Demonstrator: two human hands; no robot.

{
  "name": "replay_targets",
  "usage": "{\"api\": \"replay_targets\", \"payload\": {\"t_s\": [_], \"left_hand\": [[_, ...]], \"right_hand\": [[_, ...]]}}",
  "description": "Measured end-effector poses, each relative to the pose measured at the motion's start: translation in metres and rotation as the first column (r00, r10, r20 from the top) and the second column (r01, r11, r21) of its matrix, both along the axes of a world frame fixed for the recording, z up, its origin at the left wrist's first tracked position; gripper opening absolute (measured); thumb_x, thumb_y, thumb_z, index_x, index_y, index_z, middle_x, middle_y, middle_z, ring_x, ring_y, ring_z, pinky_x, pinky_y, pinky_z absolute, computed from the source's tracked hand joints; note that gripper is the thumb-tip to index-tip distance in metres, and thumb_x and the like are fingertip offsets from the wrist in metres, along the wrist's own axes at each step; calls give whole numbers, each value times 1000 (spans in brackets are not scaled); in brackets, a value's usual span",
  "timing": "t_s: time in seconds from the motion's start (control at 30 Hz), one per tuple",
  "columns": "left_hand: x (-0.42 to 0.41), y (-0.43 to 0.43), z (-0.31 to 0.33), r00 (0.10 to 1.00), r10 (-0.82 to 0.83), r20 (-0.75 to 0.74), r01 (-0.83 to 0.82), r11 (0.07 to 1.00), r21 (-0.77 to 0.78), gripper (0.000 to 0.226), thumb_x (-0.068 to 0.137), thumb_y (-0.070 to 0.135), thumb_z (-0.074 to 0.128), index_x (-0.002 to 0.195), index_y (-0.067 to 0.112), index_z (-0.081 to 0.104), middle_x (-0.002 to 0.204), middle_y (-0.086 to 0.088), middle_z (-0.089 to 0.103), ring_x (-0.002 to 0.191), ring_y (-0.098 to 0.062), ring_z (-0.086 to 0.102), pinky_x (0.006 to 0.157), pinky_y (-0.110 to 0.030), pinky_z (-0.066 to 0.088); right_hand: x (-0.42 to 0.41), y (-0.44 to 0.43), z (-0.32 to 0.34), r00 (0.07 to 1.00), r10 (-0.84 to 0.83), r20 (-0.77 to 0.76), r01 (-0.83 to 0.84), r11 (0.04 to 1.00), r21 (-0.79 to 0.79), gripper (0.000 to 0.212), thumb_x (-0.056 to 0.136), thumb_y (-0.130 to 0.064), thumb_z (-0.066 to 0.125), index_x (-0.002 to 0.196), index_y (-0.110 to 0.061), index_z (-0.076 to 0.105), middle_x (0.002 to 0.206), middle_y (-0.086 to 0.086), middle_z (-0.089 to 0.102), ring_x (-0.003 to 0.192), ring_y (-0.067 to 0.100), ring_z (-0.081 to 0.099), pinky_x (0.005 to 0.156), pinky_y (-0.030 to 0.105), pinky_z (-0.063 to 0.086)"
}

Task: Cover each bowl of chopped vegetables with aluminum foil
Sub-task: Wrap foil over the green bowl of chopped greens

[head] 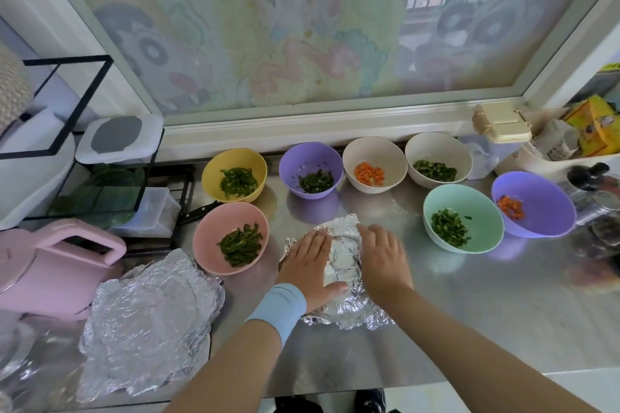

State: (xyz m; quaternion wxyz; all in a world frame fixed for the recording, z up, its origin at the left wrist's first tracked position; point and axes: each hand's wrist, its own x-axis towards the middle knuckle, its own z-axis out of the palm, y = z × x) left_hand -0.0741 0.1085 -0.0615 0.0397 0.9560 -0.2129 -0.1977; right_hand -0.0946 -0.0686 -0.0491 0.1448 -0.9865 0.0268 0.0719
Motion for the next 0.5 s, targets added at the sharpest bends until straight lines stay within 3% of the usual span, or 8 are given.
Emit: {"api": "replay_targets", "payload": {"t_s": [0.07,0.13,0.27,0.37,0.5], "left_hand": [[-4,0,-4,999,1,37,-2,1000,29,99,88,75,31,155,17,-12,161,1,-23,147,-19,-25,121,-42,-12],[-5,0,-11,998,41,54,-44,998,45,97,88,77,24,154,18,-16,160,2,-27,147,-20,-27,121,-44,-12],[3,1,-17,994,84,67,-83,996,-5,85,92,68,16,154,19,-15,162,4,-22,149,-18,-20,121,-41,-10],[10,4,-18,984,170,54,-156,967,-199,66,103,46,26,156,21,-4,164,1,-9,151,-19,-8,123,-38,0],[13,11,-20,887,452,-93,-437,757,-486,52,103,22,37,154,25,24,152,-6,33,141,-23,31,116,-36,27]], "right_hand": [[-4,6,-9,993,113,15,-113,993,-31,63,88,-15,47,149,-14,33,152,9,34,140,30,32,116,42,28],[-7,12,-18,995,103,2,-103,995,-15,58,94,-29,29,149,-12,35,155,10,33,144,31,30,117,45,26],[-4,15,-24,996,78,-43,-77,997,27,71,92,-46,10,155,-15,21,162,8,18,150,27,15,119,44,20],[0,13,-20,997,74,-19,-73,996,47,68,95,-45,15,155,-15,21,162,7,18,150,26,17,116,44,26],[1,12,-22,996,83,-16,-82,994,69,62,102,-38,37,156,-19,15,164,1,10,150,22,11,116,42,24]]}}
